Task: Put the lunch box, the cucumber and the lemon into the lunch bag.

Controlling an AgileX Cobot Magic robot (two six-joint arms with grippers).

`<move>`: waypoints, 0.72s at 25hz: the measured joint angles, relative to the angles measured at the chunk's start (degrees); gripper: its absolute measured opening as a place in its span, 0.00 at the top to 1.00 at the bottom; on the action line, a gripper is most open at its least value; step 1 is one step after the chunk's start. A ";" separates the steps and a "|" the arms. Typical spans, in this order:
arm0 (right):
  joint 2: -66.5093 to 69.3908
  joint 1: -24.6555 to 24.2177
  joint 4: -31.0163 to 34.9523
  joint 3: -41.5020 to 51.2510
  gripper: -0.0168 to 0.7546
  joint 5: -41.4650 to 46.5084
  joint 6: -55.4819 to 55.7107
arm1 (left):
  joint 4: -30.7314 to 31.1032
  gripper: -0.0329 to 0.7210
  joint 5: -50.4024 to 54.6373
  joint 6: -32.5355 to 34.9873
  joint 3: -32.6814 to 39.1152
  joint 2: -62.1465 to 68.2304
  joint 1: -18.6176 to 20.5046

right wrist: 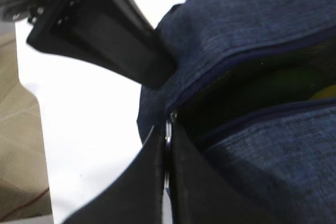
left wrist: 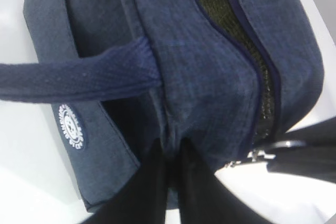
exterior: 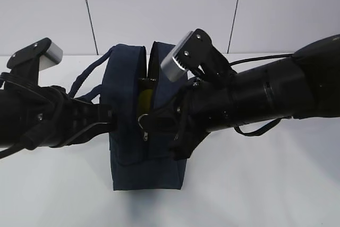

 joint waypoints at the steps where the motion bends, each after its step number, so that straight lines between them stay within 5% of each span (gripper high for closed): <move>1: 0.00 0.00 1.14 0.00 1.00 -0.12 0.00 | -0.10 0.95 0.00 0.00 0.00 0.00 0.00; 18: 0.00 0.00 12.78 0.00 1.00 -0.43 6.54 | -0.27 0.95 -0.13 0.00 0.00 0.00 0.00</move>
